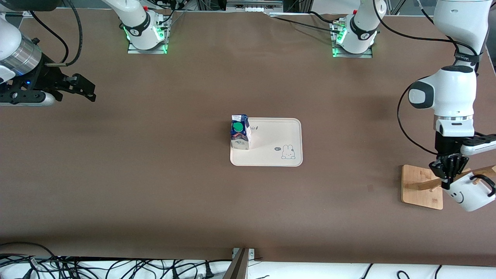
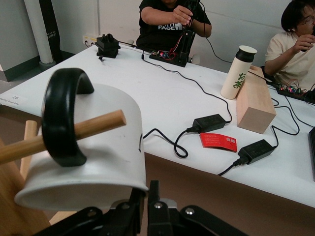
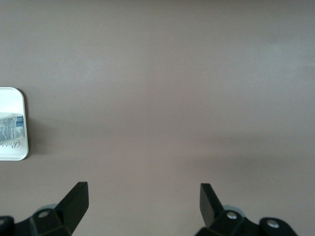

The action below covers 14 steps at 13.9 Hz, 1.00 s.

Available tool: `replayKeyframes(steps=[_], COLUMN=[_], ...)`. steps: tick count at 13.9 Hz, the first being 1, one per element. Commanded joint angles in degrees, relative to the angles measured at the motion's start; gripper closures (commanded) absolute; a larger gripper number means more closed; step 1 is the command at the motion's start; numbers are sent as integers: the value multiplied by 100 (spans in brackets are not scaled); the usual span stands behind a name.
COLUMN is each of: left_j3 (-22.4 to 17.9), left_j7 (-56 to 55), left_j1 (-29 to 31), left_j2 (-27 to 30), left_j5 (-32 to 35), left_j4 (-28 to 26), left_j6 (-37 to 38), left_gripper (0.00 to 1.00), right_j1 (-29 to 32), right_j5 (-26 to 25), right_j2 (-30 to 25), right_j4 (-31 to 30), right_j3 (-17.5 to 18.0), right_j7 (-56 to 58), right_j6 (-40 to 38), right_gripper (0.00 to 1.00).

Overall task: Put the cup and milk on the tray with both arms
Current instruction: 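Grip the mug rim with the left gripper and lift it off the stand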

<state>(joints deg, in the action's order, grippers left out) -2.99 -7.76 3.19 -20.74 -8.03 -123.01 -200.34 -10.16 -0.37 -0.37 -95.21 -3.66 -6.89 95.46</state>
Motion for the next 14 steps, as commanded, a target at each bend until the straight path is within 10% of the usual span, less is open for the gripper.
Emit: replayKeyframes(steps=[1, 14], left_j3=[-18, 843], left_j7=[56, -67], left_j1=[-20, -55], left_j2=[18, 421], left_j5=[-120, -76], left_j4=[5, -144], left_j6=[-22, 547], left_gripper=[100, 100], right_j1=[-3, -3], right_j5=[-95, -77], right_j2=[28, 29], right_j4=[125, 125], right_j3=[32, 14], right_j7=[-6, -14], right_j6=[-115, -115], right_gripper=[0, 0])
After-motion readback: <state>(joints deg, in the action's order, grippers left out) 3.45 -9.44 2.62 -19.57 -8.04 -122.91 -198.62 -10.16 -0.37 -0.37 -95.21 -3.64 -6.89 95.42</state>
